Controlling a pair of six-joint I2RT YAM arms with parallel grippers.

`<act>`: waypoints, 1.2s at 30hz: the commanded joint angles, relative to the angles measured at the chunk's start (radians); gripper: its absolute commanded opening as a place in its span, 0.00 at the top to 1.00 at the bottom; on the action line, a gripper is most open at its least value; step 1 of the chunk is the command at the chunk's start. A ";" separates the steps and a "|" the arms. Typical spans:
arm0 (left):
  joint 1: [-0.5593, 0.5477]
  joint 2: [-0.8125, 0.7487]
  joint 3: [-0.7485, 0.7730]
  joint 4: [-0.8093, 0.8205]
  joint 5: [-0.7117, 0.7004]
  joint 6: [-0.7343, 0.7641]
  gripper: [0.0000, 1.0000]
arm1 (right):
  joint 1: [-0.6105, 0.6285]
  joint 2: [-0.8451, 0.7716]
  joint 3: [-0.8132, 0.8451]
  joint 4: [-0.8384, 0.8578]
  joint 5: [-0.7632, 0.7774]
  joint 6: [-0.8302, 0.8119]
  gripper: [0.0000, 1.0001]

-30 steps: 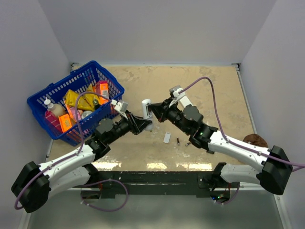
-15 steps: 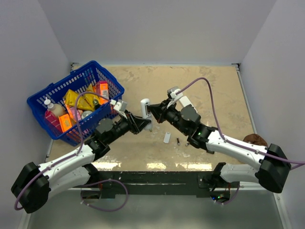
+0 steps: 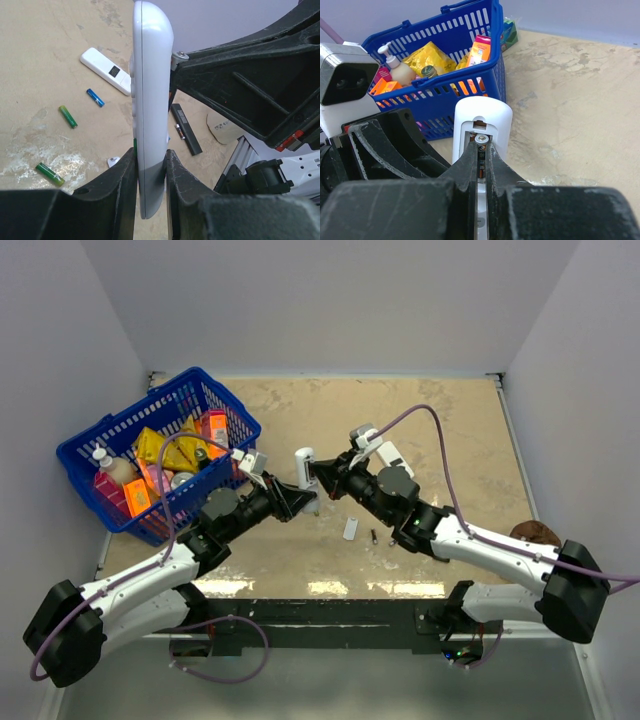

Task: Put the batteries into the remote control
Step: Load the battery into the remote control.

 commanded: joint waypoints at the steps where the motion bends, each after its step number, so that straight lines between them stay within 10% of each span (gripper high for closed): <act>1: 0.001 -0.009 0.051 0.104 0.032 0.020 1.00 | 0.007 0.020 -0.019 0.052 0.028 -0.005 1.00; 36: 0.001 -0.016 0.030 0.150 0.021 0.036 1.00 | 0.023 -0.002 -0.051 -0.073 0.228 0.103 0.88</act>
